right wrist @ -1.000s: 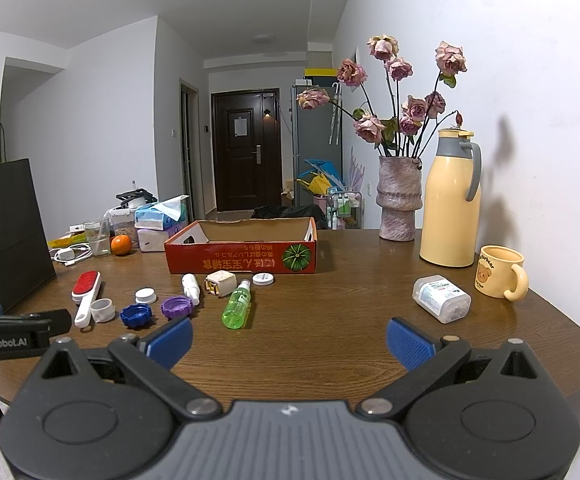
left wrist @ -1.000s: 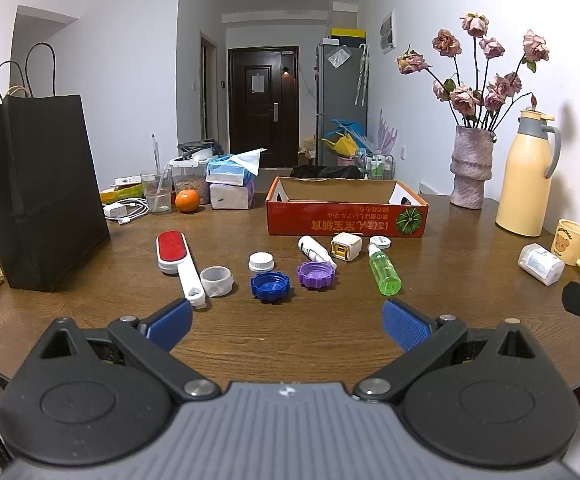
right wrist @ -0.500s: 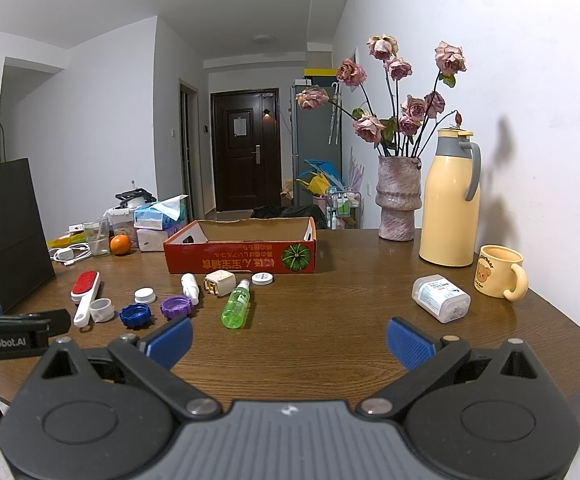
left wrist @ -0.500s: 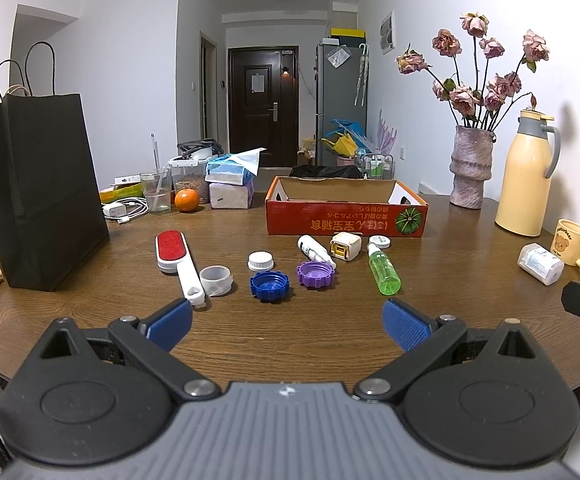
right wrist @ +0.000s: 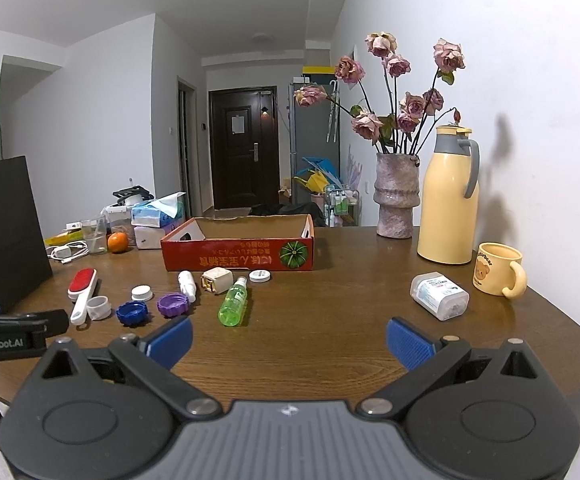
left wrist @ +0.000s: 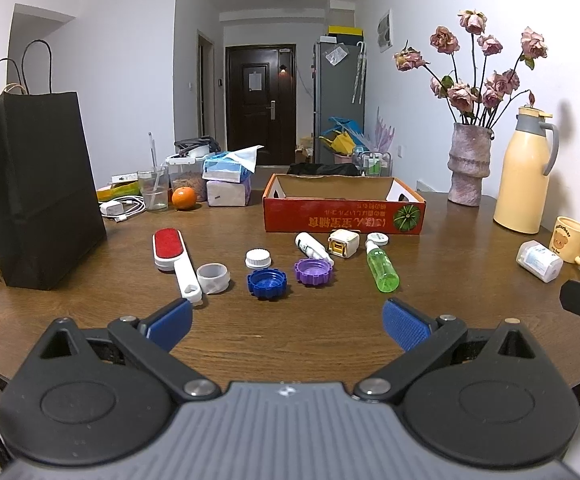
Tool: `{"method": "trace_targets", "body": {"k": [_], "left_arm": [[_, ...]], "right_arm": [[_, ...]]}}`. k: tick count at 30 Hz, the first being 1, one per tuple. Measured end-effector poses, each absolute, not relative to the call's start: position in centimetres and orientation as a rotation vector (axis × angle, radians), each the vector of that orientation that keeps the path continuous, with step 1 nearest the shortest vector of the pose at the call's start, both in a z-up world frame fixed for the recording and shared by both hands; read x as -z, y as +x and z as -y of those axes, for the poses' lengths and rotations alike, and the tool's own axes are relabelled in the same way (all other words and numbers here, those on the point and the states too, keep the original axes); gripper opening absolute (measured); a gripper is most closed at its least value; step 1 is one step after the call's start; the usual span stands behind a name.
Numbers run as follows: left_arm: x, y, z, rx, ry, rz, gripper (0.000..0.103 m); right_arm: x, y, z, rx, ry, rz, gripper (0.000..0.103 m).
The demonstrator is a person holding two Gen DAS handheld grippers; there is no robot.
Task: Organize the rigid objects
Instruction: 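Reach the left tool to the blue cap while the right tool grasps the cotton-bud box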
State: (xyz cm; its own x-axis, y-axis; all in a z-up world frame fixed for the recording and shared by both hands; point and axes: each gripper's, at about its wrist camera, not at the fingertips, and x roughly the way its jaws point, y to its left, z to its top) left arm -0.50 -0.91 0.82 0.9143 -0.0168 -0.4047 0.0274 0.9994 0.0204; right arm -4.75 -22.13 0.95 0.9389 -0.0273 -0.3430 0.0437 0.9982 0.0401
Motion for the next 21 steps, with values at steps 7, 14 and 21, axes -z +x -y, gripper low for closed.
{"method": "trace_targets", "body": {"k": [7,14,21], "left_arm": [[0.2,0.6,0.7,0.03,0.033,-0.432,0.103],[0.8,2.1,0.4,0.023,0.027,-0.45,0.103],[1.7,4.2,0.1,0.019,0.027,-0.479,0.103]], "right_arm": [[-0.3,-4.0,23.5,0.047,0.046,-0.358,0.103],[-0.1,-3.0,23.4,0.056,0.037,-0.373,0.103],[0.5,-1.3,23.8,0.08,0.025,-0.395,0.103]]}}
